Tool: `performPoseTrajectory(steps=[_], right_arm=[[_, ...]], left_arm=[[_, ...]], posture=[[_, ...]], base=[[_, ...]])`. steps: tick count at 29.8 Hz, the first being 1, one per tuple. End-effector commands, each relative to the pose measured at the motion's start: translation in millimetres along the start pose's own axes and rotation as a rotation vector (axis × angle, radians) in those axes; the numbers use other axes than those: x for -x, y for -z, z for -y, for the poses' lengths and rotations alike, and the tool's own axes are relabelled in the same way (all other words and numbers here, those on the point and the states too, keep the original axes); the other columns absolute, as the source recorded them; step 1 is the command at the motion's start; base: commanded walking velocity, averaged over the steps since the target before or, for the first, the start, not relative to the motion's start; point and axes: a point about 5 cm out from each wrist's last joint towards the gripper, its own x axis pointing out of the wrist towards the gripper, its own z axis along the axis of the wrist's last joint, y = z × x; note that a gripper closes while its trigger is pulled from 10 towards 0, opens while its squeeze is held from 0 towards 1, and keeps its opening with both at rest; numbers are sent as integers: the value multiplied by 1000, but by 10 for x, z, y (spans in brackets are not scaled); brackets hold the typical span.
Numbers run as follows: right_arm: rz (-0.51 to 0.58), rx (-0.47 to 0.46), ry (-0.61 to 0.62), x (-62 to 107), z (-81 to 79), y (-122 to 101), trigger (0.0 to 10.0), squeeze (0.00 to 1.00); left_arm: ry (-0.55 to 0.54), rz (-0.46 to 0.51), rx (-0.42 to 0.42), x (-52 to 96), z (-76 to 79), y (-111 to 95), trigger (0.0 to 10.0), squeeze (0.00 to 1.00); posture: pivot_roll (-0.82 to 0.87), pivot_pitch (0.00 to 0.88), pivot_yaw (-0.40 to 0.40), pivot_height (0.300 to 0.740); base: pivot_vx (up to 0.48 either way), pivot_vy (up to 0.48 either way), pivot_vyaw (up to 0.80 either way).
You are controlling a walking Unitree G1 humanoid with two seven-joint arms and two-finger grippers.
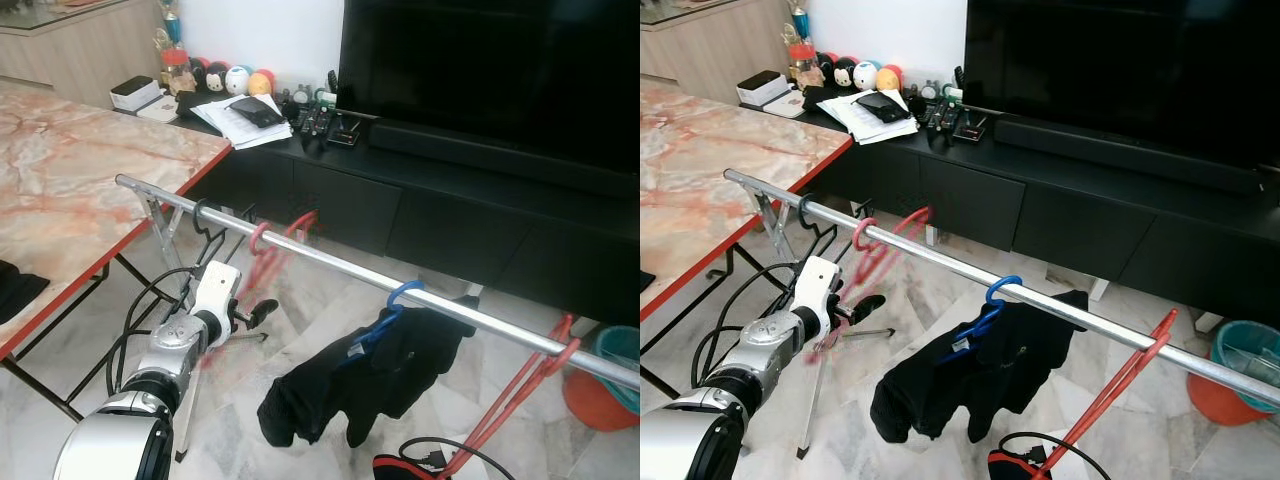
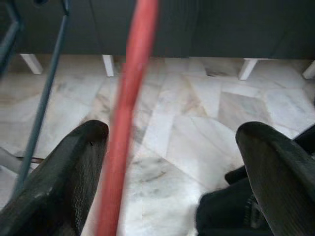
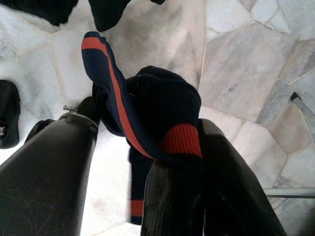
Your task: Hang hanger
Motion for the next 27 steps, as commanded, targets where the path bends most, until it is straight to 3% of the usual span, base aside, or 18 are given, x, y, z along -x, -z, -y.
performPoseTrajectory(steps=[1,14,15,16,27], right_arm=[[8,2,8,0,32,-13,10000,0],[9,3,10,0,36,-13,10000,0],[8,3,10,0,36,-13,10000,0],[8,3,10,0,36,-13,10000,0],[10,4,8,0,33,-19,10000,0]], left_arm=[[-9,26,-9,-31,11,-71,10000,0],[-54,36,-10,-71,81,-68,9922,0],[-55,37,-5,-78,98,-64,2824,0],[-53,41,2,-79,106,-61,0,0],[-55,41,7,-66,98,-40,0,0]], posture=[[3,0,-53,740],[-1,0,-54,740],[-1,0,-54,740],[-1,0,-54,740],[-4,0,-53,740]], base=[[0,0,0],[0,0,0],[0,0,0],[0,0,0],[0,0,0]])
